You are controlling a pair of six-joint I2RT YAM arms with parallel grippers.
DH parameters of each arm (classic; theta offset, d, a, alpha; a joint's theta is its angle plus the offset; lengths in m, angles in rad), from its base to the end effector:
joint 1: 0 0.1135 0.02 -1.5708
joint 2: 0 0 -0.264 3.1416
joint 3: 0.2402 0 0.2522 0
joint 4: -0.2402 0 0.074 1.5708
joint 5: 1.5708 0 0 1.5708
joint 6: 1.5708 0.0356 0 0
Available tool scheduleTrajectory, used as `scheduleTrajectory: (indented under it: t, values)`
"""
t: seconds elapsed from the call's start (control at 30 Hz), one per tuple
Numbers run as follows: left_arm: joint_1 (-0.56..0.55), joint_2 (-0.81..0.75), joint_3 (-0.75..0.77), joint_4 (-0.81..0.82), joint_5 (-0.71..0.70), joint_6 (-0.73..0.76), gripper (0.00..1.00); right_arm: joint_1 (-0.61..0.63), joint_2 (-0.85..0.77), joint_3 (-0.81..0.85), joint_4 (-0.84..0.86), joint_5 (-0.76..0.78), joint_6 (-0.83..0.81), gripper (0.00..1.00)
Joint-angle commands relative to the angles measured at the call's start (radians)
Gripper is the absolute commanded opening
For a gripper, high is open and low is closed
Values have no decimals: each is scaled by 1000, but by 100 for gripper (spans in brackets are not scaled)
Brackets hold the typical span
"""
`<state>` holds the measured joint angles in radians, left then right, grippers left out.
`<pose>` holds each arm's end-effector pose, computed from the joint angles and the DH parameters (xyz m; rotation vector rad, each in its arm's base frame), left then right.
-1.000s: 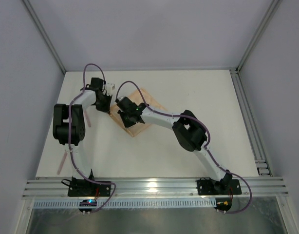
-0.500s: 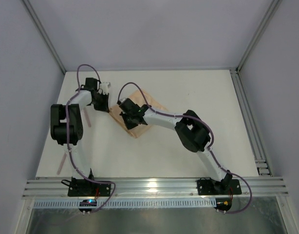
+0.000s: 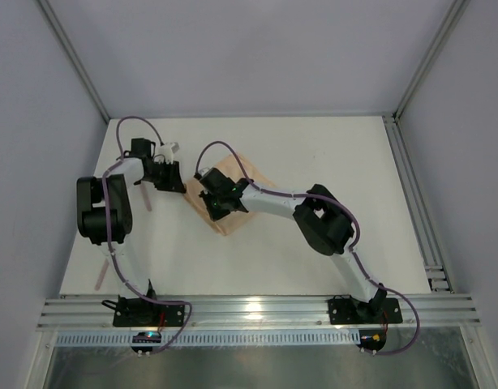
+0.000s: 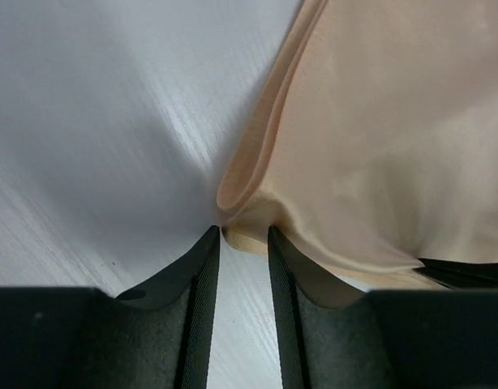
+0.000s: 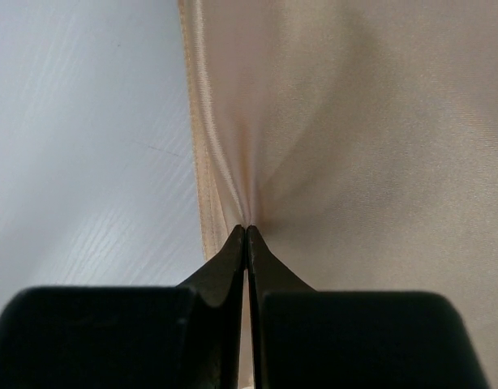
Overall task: Fold the napkin into a case and place the utensils inside
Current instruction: Smooth out the lower triangle-folded napkin at the center of the board.
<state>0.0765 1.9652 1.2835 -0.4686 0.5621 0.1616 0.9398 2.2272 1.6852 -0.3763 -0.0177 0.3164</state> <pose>0.3923 0.0110 0.1544 0.2689 2.5742 -0.6750 0.2877 0.3948 0.1606 -0.7964 2.4468 0.5300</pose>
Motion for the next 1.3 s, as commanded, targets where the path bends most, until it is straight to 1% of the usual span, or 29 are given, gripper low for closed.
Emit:
scheduleTrajectory:
  t: [0.0,0.13,0.23,0.27,0.33,0.37,0.5,0.67,0.77,0.8,0.83,0.87,0.9,0.93,0.97,1.0,1.1,1.13,1.2,1.23,1.27]
  values:
    - [8,-78,-26,-22,62,72,33,8,-15,60,-13,-13,0,3]
    - [37,-106,-18,-10,108,21,39,8,-8,76,-19,-18,9,3]
    - [43,-135,-22,33,107,-48,47,8,-11,77,-24,-16,15,3]
    - [45,-146,-29,50,104,-92,49,8,-12,79,-24,-18,16,3]
    - [36,-163,-42,88,73,-141,55,7,-11,79,-23,-19,21,3]
    - [29,-161,-39,88,-3,-152,57,7,-9,80,-19,-19,24,3]
    - [-33,-103,-1,18,-177,-143,57,8,12,106,-24,-24,33,3]
    - [-53,-39,37,10,-218,-151,53,8,29,123,-29,-39,38,3]
    - [-66,-20,51,5,-238,-146,53,8,29,119,-32,-45,42,6]
    - [-92,-17,53,7,-246,-146,52,7,29,119,-32,-45,44,7]
    - [-98,-15,54,7,-258,-146,49,8,26,119,-35,-44,44,9]
    - [-99,-14,56,7,-283,-152,45,8,23,120,-36,-44,44,15]
    - [-99,-11,56,7,-300,-152,41,8,9,120,-39,-39,44,19]
    - [-99,-6,56,8,-309,-151,34,8,2,119,-44,-30,39,22]
    - [-99,-5,56,8,-320,-146,30,7,-9,114,-49,-27,36,26]
    - [-99,-2,56,15,-323,-143,24,5,-33,110,-52,-22,29,33]
    - [-99,1,57,22,-324,-142,15,-13,-99,79,-61,-25,26,44]
    - [-99,3,57,22,-324,-137,12,-21,-122,65,-59,-27,32,46]
    - [-99,3,57,25,-324,-126,11,-51,-173,-5,-39,-34,42,49]
    - [-98,3,57,25,-318,-123,9,-65,-229,-31,-30,-37,56,52]
    - [-98,1,56,24,-309,-119,9,-79,-259,-92,-9,-41,65,54]
